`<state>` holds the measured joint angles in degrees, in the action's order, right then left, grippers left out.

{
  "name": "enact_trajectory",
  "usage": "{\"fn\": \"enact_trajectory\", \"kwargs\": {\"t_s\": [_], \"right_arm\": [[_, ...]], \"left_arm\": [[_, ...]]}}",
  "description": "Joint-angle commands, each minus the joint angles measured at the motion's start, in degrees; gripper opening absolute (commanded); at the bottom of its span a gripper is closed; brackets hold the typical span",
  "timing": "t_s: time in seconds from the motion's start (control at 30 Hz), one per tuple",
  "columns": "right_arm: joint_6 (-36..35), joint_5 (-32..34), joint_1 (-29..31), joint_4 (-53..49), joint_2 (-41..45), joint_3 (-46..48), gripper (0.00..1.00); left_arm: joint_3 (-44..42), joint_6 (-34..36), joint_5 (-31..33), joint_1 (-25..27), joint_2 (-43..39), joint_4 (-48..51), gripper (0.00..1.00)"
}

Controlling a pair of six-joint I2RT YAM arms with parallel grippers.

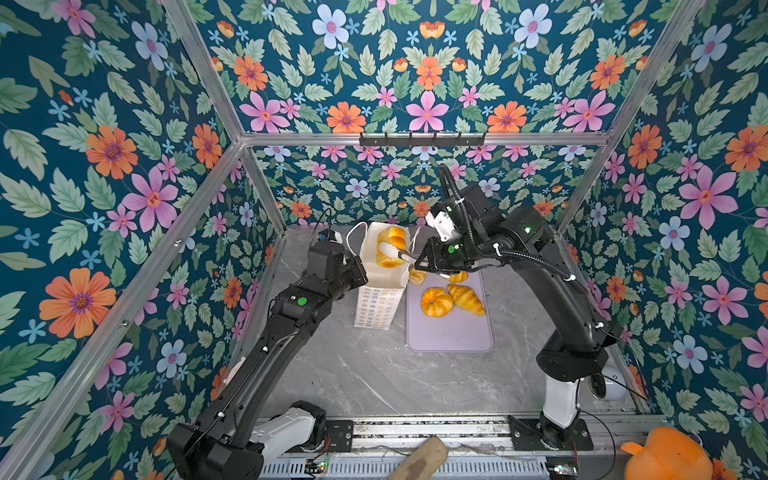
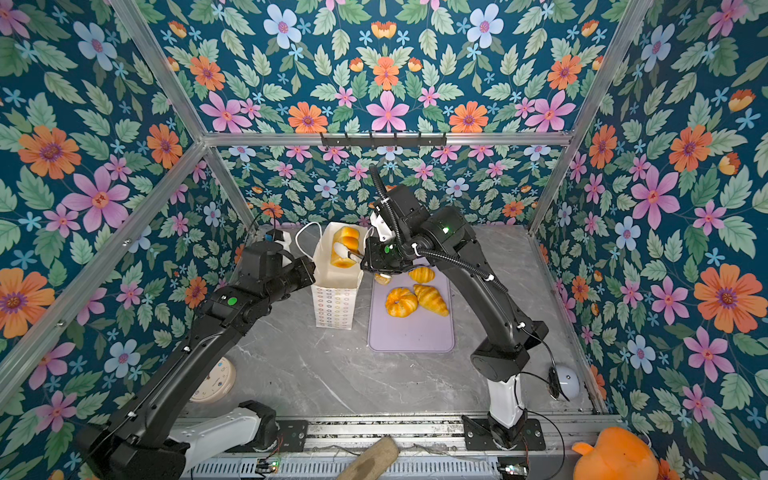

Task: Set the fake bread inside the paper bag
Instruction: 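Lower the bun in the tongs into the bag opening and release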

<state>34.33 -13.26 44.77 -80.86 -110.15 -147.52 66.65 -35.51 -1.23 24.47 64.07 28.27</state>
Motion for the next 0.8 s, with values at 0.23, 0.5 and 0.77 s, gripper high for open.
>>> {"fn": "enact_trajectory", "kwargs": {"t_s": [0.23,0.5,0.77], "right_arm": [[0.7,0.2,0.0,-1.5,-3.4,-1.1,0.29],[0.8,-0.3,0.1,-3.4,-6.3,-3.1,0.30],[0.9,-1.2,0.2,-3.6,-8.1,-3.8,0.30]], "left_arm": [[-0.6,0.2,-0.6,0.0,0.2,-3.3,0.00],[-1.1,-0.2,-0.8,0.0,0.1,-4.0,0.00],[-1.1,0.0,-1.1,0.0,0.2,-4.6,0.00]]}}
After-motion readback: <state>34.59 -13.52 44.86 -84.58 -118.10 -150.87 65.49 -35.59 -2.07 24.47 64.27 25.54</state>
